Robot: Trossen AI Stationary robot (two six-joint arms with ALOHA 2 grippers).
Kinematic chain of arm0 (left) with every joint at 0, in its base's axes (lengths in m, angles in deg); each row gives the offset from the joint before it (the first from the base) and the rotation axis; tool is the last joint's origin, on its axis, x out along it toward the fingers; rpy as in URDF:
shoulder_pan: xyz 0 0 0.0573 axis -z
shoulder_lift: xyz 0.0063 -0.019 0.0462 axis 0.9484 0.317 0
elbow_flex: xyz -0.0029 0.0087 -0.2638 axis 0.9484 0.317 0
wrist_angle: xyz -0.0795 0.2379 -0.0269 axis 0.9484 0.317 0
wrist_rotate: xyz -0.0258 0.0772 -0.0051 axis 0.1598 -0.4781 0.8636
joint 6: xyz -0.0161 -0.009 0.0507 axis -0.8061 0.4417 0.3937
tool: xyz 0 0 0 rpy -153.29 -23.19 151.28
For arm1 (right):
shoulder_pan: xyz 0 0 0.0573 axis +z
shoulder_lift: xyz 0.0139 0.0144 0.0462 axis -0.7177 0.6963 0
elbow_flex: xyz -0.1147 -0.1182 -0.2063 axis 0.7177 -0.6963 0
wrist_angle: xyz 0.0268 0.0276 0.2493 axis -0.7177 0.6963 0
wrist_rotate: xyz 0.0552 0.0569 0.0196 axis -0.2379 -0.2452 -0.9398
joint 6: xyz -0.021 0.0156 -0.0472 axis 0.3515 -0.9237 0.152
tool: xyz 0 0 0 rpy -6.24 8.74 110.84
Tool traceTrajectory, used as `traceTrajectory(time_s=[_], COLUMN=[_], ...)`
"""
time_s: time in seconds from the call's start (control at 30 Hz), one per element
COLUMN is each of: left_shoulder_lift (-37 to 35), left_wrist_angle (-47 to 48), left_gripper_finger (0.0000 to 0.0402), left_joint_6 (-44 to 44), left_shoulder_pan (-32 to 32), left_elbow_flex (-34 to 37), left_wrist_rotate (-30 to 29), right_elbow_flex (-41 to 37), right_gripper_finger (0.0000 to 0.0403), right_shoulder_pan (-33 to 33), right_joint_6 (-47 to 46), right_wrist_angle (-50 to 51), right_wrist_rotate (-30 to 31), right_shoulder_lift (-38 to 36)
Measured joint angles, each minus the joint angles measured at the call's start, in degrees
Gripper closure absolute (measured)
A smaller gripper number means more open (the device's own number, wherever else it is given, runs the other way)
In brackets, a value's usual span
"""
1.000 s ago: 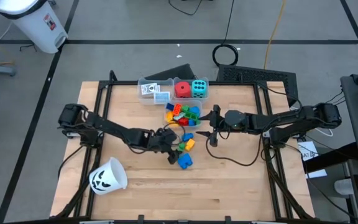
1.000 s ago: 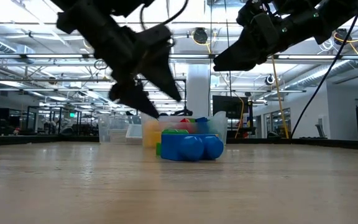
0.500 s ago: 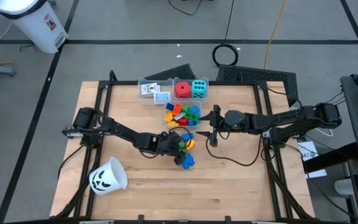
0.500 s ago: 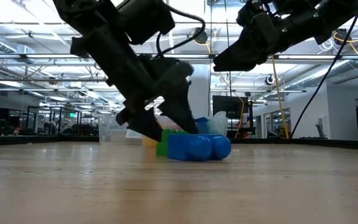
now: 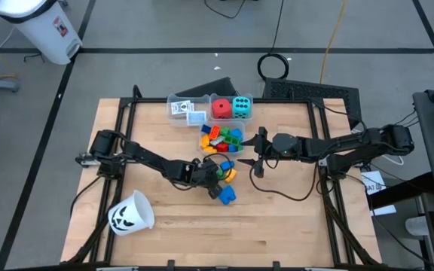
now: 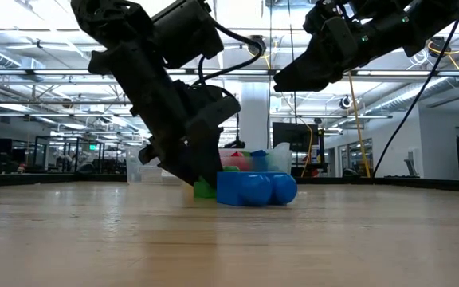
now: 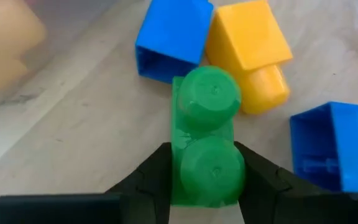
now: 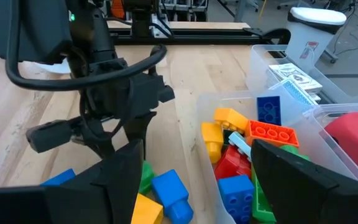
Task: Pick & Place Toys
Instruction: Put the green game piece into the bottom transparent bin
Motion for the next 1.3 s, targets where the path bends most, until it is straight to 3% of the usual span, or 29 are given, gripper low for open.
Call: traceTrajectory(time_s=[0.27, 0.43, 0.83, 1.07, 1.3], left_shoulder_lift=[-2.1, -9.2, -27.4, -25.4, -17.1], left_wrist_angle=[0.4, 0.4, 3.9, 5.8, 4.7], left_gripper_finger=[0.0267, 0.0267, 0.0267, 0.0267, 0.0267], left_joint_6=[1.4, 4.6, 19.0, 20.7, 18.8], left_shoulder_pan=[0.2, 0.8, -2.6, -10.2, -15.4], left_elbow_flex=[0.1, 0.1, 0.0, 0.0, 0.0], left_wrist_rotate=[4.0, 3.5, -12.5, -13.4, -5.4], right_elbow_flex=[0.0, 0.0, 0.0, 0.0, 0.0], right_gripper_finger=[0.0135, 0.0135, 0.0135, 0.0135, 0.0135], right_shoulder_pan=[0.0, 0.0, 0.0, 0.0, 0.0], right_joint_6=[0.0, 0.0, 0.0, 0.0, 0.2], right_wrist_angle=[0.0, 0.1, 0.3, 0.4, 0.8], right_wrist_rotate=[0.0, 0.0, 0.0, 0.0, 0.0], right_shoulder_lift=[0.0, 0.0, 0.0, 0.0, 0.0])
